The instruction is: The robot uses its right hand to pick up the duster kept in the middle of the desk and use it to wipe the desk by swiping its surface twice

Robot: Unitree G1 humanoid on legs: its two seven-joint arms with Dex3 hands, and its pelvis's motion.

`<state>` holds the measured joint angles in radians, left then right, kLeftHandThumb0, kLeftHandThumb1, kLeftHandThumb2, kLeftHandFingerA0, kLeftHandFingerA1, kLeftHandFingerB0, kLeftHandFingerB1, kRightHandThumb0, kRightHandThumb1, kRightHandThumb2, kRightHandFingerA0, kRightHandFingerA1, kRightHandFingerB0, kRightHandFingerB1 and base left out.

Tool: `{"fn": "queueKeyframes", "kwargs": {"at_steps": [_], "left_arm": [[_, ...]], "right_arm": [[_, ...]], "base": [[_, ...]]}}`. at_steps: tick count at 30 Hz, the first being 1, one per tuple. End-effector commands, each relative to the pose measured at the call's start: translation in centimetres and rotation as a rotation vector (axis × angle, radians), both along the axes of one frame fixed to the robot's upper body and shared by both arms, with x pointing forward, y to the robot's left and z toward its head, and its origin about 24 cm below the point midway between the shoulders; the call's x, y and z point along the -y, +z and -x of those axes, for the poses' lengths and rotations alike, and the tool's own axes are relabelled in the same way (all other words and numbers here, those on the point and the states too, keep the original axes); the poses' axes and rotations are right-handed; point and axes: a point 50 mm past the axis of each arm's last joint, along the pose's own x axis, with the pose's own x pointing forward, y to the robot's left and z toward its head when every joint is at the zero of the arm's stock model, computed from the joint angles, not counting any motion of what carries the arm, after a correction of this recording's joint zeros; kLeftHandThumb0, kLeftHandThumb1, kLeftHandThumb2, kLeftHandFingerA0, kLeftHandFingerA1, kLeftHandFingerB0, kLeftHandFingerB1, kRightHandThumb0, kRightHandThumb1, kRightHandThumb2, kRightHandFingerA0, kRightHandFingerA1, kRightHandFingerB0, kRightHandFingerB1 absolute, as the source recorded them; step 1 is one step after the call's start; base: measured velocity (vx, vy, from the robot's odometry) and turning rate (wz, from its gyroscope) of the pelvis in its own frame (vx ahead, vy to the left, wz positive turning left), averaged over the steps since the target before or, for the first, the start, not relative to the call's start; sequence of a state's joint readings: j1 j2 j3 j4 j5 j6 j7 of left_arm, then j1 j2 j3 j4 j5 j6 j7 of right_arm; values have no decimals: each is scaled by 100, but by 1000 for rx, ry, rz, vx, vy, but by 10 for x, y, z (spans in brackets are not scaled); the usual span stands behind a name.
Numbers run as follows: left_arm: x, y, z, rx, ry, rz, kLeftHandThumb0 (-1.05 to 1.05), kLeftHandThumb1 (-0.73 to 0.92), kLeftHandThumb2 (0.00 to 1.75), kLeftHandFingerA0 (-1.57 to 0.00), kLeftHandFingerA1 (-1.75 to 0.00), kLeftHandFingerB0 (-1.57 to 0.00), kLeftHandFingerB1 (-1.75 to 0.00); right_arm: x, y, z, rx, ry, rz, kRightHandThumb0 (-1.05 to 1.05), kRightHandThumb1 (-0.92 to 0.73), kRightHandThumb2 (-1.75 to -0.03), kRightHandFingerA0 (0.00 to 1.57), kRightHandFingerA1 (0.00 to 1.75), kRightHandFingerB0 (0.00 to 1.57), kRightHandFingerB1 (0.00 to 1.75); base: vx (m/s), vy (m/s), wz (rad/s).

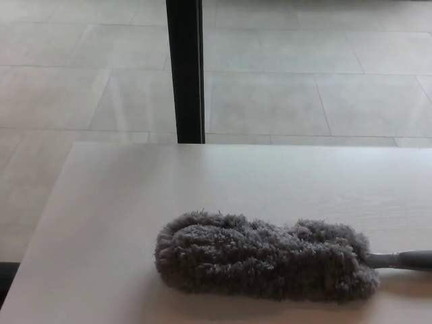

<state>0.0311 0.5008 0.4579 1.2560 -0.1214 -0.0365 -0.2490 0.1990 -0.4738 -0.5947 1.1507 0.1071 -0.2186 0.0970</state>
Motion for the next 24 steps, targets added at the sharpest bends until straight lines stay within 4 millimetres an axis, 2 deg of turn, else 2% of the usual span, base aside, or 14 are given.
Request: {"fn": "queueKeyframes", "kwargs": {"at_steps": [1, 2, 4, 5, 6, 9, 10, 11, 12, 13, 21, 22, 23, 24], "left_arm": [[-7, 5, 4, 59, 58, 61, -73, 68, 107, -41, -64, -33, -56], [-6, 5, 6, 60, 61, 65, -73, 68, 107, -41, -64, -33, -56], [-6, 5, 4, 45, 43, 52, -74, 69, 107, -42, -64, -32, -55], [-7, 5, 3, 46, 42, 54, -75, 89, 67, -44, -59, -36, -43], [-7, 6, 3, 50, 42, 60, -75, 89, 66, -44, -60, -35, -43], [-3, 3, 2, 82, 65, 92, -74, 87, 66, -40, -58, -34, -44], [-3, 3, 2, 78, 62, 87, -74, 88, 66, -40, -58, -35, -44], [-3, 3, 1, 83, 68, 81, -71, 68, 106, -40, -64, -31, -55], [-3, 3, 1, 76, 58, 77, -75, 88, 65, -44, -59, -36, -44], [-3, 2, 2, 77, 55, 79, -72, 69, 108, -40, -65, -30, -55], [-3, 4, -4, 91, 58, 90, -74, 89, 66, -42, -59, -34, -43], [-2, 3, -5, 95, 65, 91, -75, 87, 66, -44, -58, -36, -43], [-1, 3, -6, 94, 51, 92, -75, 89, 66, -42, -58, -34, -43], [-1, 3, -6, 103, 72, 95, -74, 86, 66, -44, -57, -37, -43]], "right_arm": [[24, 32, -20, 357, -134, 32, -81, -62, -102, 53, 77, 26, 55], [30, 44, -34, 425, -118, 51, -82, -83, -65, 36, 81, 20, 52], [37, 72, -64, 519, -37, 130, -78, -70, -106, 25, 73, 5, 49], [38, 77, -69, 540, -28, 134, -77, -89, -67, 10, 73, 5, 42], [39, 94, -88, 607, -3, 147, -80, -70, -101, 4, 61, 3, 42], [33, 151, -137, 791, 133, 256, -80, -68, -107, 10, 59, 0, 42], [29, 163, -146, 829, 192, 278, -77, -91, -68, 4, 49, 6, 31], [8, 203, -173, 970, 332, 343, -36, -60, -115, 2, 55, 0, 52], [0, 219, -184, 988, 371, 384, -72, -72, -105, 15, 61, 7, 52], [-8, 232, -194, 1023, 459, 401, -76, -92, -69, 10, 61, 7, 44], [-107, 281, -257, 1140, 823, 450, -87, -74, -109, 5, 45, 7, 35], [-127, 282, -267, 1109, 909, 459, -37, -47, -108, 1, 50, 0, 49], [-143, 281, -271, 1097, 975, 432, -38, -43, -106, 1, 51, 0, 49], [-154, 281, -273, 1072, 1023, 451, -87, -88, -68, 15, 41, 15, 28]], "base": [[0, 0, 0], [0, 0, 0], [0, 0, 0], [0, 0, 0], [0, 0, 0], [0, 0, 0], [0, 0, 0], [0, 0, 0], [0, 0, 0], [0, 0, 0], [0, 0, 0], [0, 0, 0], [0, 0, 0], [0, 0, 0]]}}
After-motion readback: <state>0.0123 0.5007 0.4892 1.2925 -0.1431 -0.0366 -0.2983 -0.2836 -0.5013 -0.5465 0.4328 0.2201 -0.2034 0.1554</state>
